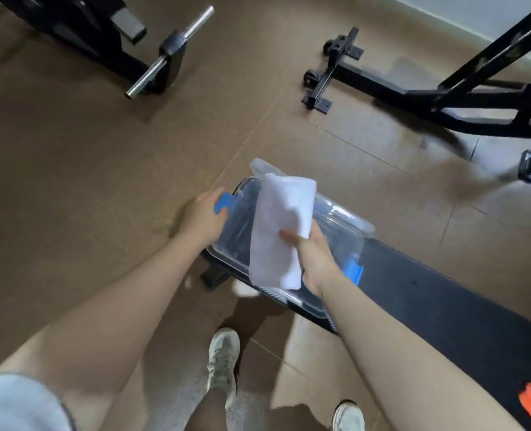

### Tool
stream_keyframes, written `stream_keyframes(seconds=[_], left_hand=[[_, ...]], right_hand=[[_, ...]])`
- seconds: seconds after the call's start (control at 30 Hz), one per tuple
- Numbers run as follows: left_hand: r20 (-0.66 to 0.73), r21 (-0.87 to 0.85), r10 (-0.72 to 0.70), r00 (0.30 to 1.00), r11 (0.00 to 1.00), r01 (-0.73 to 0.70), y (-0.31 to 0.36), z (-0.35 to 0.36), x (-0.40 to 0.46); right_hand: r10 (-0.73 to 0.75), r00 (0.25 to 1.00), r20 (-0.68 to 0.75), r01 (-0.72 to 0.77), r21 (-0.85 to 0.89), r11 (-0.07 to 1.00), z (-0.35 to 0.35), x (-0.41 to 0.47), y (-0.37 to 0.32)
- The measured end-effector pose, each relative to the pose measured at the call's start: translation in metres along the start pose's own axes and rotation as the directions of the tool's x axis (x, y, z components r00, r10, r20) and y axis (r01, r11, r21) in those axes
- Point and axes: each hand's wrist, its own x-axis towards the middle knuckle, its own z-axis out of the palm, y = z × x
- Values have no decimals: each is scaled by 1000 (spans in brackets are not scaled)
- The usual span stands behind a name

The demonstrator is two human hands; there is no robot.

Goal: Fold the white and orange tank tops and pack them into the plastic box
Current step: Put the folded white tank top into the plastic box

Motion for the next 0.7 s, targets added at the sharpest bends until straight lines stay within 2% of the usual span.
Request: stream_keyframes(seconds=[0.2,0.33,0.43,0.53,0.63,0.67,0.7], left_hand=[[173,-98,-85,981,990,103,-62,-5,68],[342,-121,-99,934,981,149,-83,-2,81],[380,-204,-89,921,963,178,-90,-3,87],[391,-227,-31,920,965,130,-97,-7,95],[402,-233,-9,916,966,112,-98,-7,103],[417,-249,-14,909,960,129,-99,-6,106],[429,-269,-19,903,952,148,-99,-5,108]], right_hand=[[59,998,-5,-58,91,994,53,82,47],[160,986,-36,-151,180,972,70,113,71],[275,957,-92,-250,216,944,76,128,90],[366,920,-143,-323,253,912,76,138,106],[404,906,-128,-370,228,901,73,149,111],[413,900,-140,-389,169,905,74,152,109],[409,896,-176,-409,38,912,76,154,105]])
